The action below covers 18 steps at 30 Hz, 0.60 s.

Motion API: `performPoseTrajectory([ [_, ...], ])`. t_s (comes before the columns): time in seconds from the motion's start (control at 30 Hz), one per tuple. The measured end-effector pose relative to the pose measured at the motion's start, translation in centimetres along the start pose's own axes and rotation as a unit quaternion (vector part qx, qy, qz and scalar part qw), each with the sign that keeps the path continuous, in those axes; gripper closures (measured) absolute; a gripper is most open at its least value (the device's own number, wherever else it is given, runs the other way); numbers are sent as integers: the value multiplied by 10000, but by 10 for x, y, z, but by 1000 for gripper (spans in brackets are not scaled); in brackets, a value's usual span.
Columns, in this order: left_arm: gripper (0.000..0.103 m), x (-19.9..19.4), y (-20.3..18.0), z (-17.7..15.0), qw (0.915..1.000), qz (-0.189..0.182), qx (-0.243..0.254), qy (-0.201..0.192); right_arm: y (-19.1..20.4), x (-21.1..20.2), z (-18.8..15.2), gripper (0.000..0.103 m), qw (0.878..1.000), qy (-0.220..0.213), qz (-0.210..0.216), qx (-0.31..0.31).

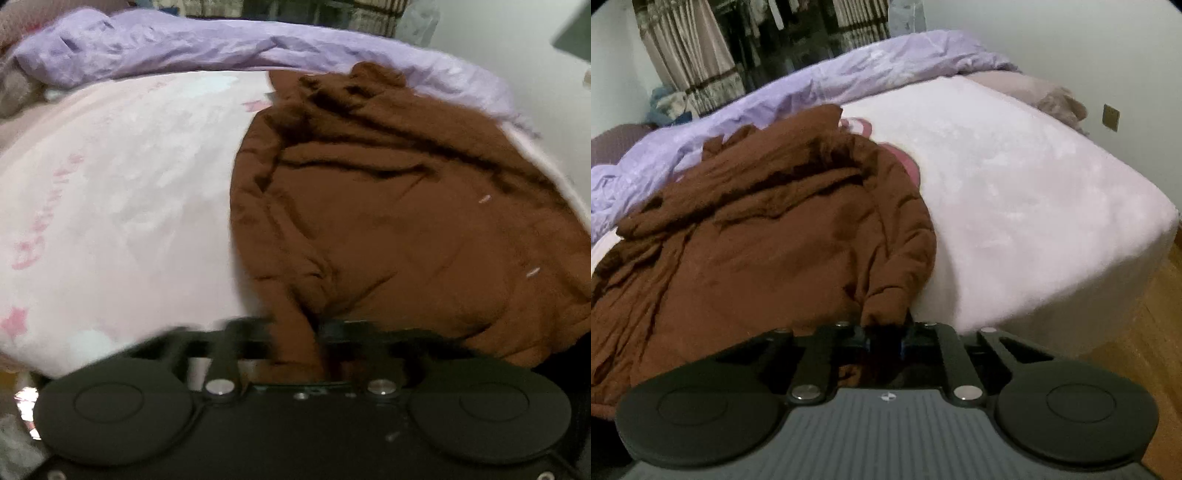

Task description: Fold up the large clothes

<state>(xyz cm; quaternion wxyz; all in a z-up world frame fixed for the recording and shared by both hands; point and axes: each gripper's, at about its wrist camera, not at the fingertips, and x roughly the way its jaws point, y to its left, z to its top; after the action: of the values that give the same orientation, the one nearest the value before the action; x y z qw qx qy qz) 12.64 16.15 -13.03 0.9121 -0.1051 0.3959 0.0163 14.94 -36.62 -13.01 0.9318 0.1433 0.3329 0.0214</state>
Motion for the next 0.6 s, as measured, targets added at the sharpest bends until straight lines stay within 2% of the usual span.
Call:
performPoseTrajectory([
  [0.07,91,-8,-2,13,9998,151,84,-122,3,-11,5,91,9999,-163,36,32],
  [0.17,90,-38,-4,38,9983,133,225,-527,9,-44,20,91,9971,-586,399,260],
  [0.27,89,-58,-5,52,9967,332,290,-681,22,-63,28,91,9965,-751,301,219],
  [0.37,89,-40,0,41,9982,442,215,-355,24,-55,19,91,9980,-569,138,227],
  [0.5,90,-4,4,11,9986,440,-66,288,9,-21,-5,91,9982,-24,-84,590],
  [0.57,91,-3,0,18,9983,492,29,310,6,-14,-5,91,9966,173,-192,783],
  [0.6,91,-6,-3,29,9984,522,121,187,6,-13,2,92,9956,188,-175,897],
])
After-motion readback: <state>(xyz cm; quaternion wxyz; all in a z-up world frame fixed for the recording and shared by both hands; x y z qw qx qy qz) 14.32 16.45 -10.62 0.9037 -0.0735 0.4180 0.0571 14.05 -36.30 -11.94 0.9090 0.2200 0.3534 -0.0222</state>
